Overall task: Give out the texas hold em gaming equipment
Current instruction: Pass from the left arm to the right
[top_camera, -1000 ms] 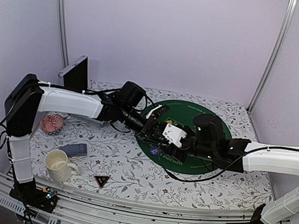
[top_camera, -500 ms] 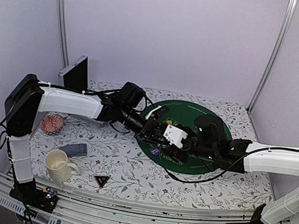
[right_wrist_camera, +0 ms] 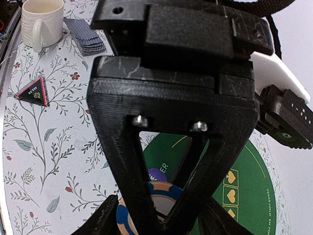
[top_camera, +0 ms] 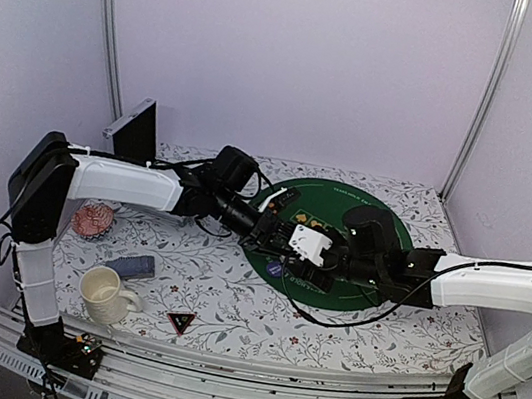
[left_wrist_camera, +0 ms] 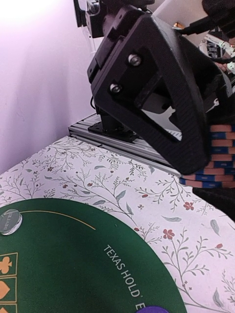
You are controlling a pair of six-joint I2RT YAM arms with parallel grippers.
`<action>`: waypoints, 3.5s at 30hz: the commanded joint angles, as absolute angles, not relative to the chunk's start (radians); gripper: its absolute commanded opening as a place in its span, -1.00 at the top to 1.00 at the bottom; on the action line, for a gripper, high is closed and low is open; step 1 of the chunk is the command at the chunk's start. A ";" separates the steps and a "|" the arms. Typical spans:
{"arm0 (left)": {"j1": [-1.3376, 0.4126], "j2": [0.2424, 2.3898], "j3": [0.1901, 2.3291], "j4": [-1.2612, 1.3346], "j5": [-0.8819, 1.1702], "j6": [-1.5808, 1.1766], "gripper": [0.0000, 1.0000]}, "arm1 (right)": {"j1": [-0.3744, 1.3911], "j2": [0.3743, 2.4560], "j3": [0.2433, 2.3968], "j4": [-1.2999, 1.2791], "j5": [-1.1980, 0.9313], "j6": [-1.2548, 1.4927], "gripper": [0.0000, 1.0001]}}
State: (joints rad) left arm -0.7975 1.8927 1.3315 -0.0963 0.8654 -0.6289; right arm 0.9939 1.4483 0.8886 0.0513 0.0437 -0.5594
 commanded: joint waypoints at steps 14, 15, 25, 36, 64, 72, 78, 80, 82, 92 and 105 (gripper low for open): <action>-0.788 1.866 1.324 -0.089 0.888 -0.629 1.00 | 0.991 1.475 0.896 0.069 0.093 -0.558 -0.23; -0.787 1.867 1.325 -0.088 0.888 -0.628 1.00 | 0.991 1.477 0.896 0.072 0.095 -0.558 -0.24; -0.787 1.874 1.321 -0.081 0.894 -0.633 1.00 | 0.990 1.485 0.905 0.085 0.092 -0.561 0.03; -0.788 1.879 1.318 -0.075 0.897 -0.638 0.95 | 0.991 1.493 0.927 0.088 0.084 -0.541 0.47; -0.785 1.874 1.322 -0.067 0.907 -0.643 0.00 | 0.986 1.454 0.890 0.083 0.053 -0.476 0.71; -0.770 1.868 1.322 -0.079 0.896 -0.631 -0.34 | 0.977 1.433 0.870 0.087 0.038 -0.464 0.72; -0.752 1.855 1.323 -0.111 0.873 -0.606 -0.61 | 0.970 1.406 0.835 0.087 0.033 -0.446 0.73; -0.746 1.852 1.323 -0.123 0.866 -0.595 -0.64 | 0.968 1.393 0.814 0.085 0.030 -0.436 0.73; -0.740 1.849 1.322 -0.134 0.860 -0.587 -0.66 | 0.962 1.380 0.796 0.085 0.023 -0.425 0.74; -0.704 1.825 1.315 -0.184 0.820 -0.551 -0.73 | 0.909 1.366 0.694 0.100 -0.034 -0.367 0.73; -0.643 1.763 1.266 -0.212 0.792 -0.520 -0.74 | 0.825 1.485 0.663 0.196 -0.048 -0.320 0.74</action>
